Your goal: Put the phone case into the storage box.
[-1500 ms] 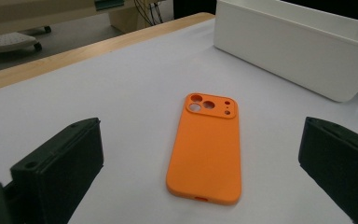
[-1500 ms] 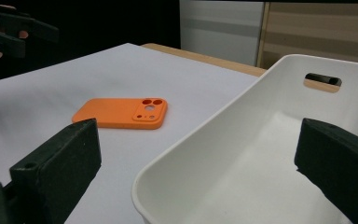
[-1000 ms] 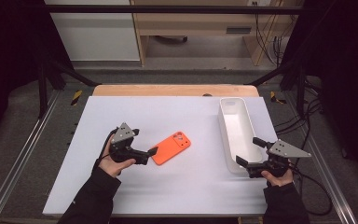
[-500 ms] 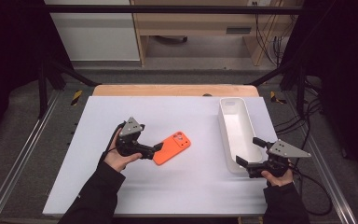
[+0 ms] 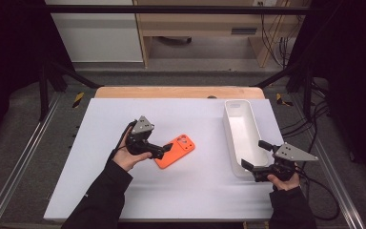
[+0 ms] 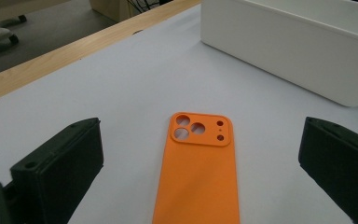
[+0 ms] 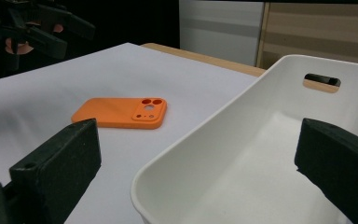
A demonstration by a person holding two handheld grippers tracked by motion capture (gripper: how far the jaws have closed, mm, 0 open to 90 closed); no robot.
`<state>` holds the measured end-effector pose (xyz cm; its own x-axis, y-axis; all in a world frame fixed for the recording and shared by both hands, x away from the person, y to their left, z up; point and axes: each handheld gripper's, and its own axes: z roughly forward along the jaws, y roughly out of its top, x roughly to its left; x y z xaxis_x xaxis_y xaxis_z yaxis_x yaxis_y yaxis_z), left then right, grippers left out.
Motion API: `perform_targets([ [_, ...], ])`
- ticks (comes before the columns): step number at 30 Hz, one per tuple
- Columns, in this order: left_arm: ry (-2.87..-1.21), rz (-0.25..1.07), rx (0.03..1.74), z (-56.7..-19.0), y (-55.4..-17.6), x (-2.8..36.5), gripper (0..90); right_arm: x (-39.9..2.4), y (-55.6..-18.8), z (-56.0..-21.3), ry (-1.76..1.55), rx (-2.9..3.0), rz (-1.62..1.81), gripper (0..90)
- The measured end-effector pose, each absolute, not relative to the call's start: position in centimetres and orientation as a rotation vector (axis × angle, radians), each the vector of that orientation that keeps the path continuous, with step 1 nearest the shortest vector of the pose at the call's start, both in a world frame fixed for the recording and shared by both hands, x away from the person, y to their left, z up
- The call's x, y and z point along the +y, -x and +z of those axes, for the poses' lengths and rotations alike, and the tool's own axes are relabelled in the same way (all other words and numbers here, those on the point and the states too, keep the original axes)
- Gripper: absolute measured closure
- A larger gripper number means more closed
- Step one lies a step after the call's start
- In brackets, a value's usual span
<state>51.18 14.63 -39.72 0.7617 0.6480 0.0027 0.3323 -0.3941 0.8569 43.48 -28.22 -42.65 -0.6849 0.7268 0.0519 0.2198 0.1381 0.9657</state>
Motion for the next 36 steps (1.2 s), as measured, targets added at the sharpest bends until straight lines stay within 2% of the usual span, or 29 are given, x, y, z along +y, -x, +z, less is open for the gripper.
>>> perform_targets([
  [36, -2.163, 0.382, 0.763, -40.9, -54.8, 11.3, 0.0, -28.2, -43.5, -42.7, -0.9, 1.996, 1.566, 0.8],
])
